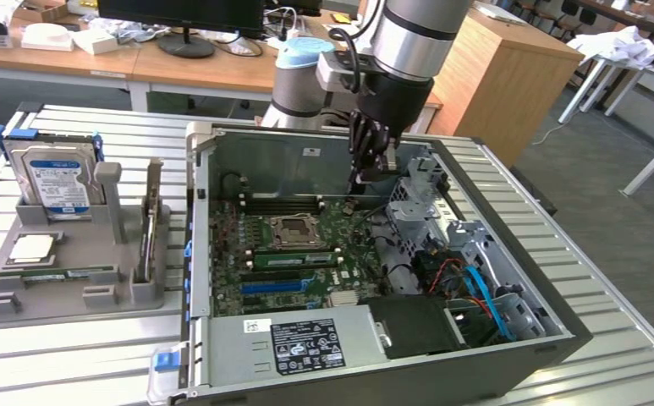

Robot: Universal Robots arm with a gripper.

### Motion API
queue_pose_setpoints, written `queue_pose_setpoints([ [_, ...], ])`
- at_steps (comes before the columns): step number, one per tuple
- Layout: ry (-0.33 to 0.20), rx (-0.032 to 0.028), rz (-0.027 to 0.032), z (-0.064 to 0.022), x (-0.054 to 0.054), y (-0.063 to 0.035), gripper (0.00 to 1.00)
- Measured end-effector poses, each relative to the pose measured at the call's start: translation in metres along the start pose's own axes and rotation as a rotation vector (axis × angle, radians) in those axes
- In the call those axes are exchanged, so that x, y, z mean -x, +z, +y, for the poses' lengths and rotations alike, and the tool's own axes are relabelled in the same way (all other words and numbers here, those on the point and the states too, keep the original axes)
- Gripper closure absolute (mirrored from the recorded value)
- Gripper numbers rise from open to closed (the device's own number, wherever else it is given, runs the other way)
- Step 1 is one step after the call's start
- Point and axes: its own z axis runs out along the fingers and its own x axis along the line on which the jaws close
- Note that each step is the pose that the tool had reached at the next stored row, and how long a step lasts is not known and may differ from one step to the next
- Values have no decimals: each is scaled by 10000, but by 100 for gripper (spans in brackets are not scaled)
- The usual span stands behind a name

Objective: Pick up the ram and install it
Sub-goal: 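Press down the ram until it locks into place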

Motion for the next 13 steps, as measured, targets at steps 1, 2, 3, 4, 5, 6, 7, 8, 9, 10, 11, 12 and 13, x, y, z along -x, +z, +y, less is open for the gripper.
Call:
queue_pose_setpoints([
  [1,0,0,-1,0,0,0,90],
  [2,0,-1,-3,-1,1,4,90],
  [3,0,-2,-4,-1,1,11,90],
  [4,-1,-1,-1,-2,0,20,90],
  [5,-1,0,0,-2,-1,30,90],
  [6,-1,-1,-2,-2,-1,43,90],
  [7,0,0,-1,-3,-2,55,90],
  [8,-1,0,-1,-3,-2,68,90],
  [9,-1,0,-1,-4,-3,81,90],
  [10,-1,0,0,-4,-3,96,90],
  [11,-1,0,0,-4,-4,109,90],
  [12,0,0,0,-4,-4,123,90],
  [13,-1,0,-1,-5,-4,138,90],
])
